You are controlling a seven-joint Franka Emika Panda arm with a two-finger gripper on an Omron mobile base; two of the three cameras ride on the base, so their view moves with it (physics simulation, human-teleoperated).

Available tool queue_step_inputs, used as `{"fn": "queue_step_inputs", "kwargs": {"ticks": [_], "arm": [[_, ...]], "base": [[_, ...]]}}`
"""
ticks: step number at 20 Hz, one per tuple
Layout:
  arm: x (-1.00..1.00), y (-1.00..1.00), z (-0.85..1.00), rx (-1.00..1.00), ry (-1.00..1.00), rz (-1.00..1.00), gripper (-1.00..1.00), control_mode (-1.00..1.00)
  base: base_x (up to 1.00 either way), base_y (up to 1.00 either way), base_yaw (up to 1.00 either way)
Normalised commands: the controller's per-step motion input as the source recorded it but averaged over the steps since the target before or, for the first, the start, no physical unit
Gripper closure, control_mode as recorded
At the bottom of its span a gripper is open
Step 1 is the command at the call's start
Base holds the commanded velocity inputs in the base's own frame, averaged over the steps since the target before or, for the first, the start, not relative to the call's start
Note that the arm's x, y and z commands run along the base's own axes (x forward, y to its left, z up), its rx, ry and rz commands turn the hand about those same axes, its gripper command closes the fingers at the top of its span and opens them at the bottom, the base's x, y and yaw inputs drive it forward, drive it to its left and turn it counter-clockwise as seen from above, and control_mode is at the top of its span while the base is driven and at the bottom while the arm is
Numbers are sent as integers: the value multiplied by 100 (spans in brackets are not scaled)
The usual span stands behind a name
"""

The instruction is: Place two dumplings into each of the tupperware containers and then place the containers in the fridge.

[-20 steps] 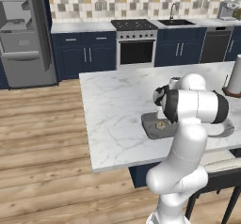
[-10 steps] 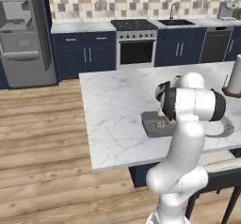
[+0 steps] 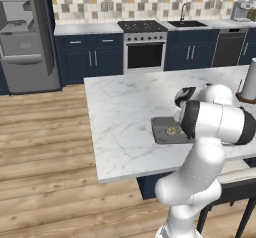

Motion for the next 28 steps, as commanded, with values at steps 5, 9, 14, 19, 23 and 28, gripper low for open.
{"fn": "queue_step_inputs", "kwargs": {"ticks": [5, 9, 14, 19, 23, 28], "arm": [[-91, 3, 80, -1, 1, -1, -100, -100], [-55, 43, 90, -16, 2, 6, -100, -100], [-28, 71, 23, -8, -4, 16, -100, -100], [-16, 64, 0, -7, -1, 23, -100, -100], [-2, 46, 0, -8, 0, 21, -100, -100], [28, 47, -12, -7, 0, 12, -100, -100]], "base": [[0, 0, 0], [0, 0, 0], [0, 0, 0], [0, 0, 0], [0, 0, 0], [0, 0, 0]]}}
